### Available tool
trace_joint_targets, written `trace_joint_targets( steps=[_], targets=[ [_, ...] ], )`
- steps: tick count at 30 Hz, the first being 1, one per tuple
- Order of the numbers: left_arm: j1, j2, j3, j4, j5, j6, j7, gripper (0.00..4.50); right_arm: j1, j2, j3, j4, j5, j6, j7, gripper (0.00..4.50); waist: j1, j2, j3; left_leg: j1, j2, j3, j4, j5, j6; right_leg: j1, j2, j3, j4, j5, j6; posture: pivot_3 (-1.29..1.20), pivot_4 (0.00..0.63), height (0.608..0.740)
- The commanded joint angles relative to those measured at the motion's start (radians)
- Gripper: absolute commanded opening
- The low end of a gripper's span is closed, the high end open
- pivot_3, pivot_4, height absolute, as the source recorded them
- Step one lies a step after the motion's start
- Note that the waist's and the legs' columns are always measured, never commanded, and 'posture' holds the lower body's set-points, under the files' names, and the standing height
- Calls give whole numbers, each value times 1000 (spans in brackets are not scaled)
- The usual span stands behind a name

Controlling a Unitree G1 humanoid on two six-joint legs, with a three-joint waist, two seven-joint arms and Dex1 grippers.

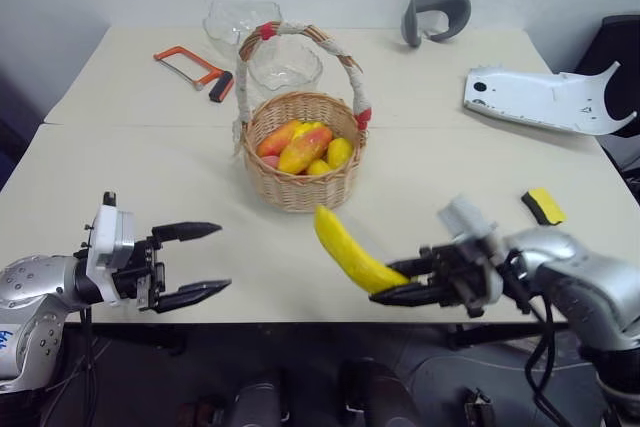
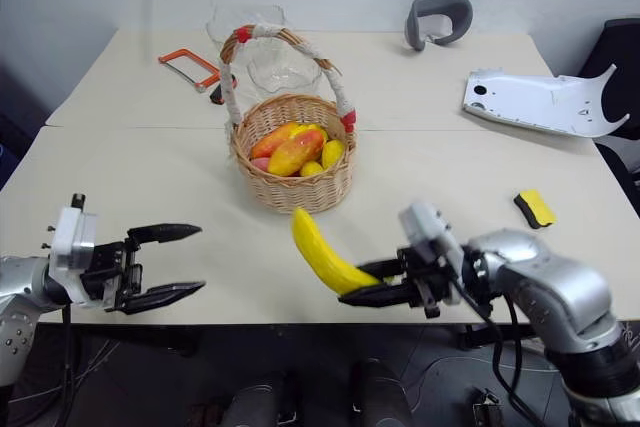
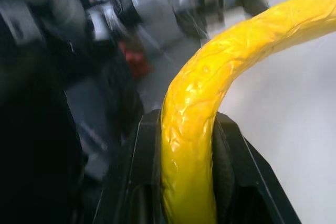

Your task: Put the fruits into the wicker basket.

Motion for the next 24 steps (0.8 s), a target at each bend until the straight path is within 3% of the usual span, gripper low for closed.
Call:
trace_joint_targets(
  steps=[1,7,11,13,14,18,23,24],
  targets=[
    [-6,-38,98,4,-55,23,117,4500,-178,229,72,93,-131,-19,-324,752,-6,0,0,1,0,0,-1,1,-2,0,0,0,1,0,-1,0,150,740],
    [-41,-104,79,7,-53,7,191,4500,-404,480,141,324,-331,-39,-577,752,6,1,0,-5,-2,0,0,5,-8,-6,-1,0,4,-1,-2,0,150,740],
    [-44,-155,83,-9,-41,-19,250,4500,-548,565,197,510,-514,-28,-727,752,2,-2,-1,-6,-3,1,1,4,-5,-6,-2,1,3,0,0,0,150,740],
    [-3,-162,79,-30,-50,-8,245,4500,-571,583,217,558,-567,-59,-736,752,1,-2,-2,-6,-3,1,1,4,-5,-6,-2,1,3,0,0,0,150,740],
    [6,-163,73,-38,-48,-12,242,4500,-572,589,220,575,-586,-79,-733,1476,0,-2,-2,-6,-3,1,0,4,-5,-6,-2,1,3,0,0,0,150,740],
    [-17,-158,77,-56,-57,-21,268,4500,-560,580,212,572,-616,-116,-676,2806,2,-2,-1,-8,-3,0,0,4,-5,-7,-1,0,2,0,0,0,150,740],
    [-81,-108,89,-57,-101,27,280,4500,-438,436,171,339,-461,-80,-389,4415,7,-2,-2,-8,-3,0,0,4,-5,-7,-1,0,2,0,0,0,150,740],
    [-85,-101,90,-55,-105,33,276,4500,-373,377,144,254,-392,-66,-305,4464,9,-2,-2,-8,-3,-1,0,4,-5,-6,-1,0,2,1,0,0,150,740]
  ],
)
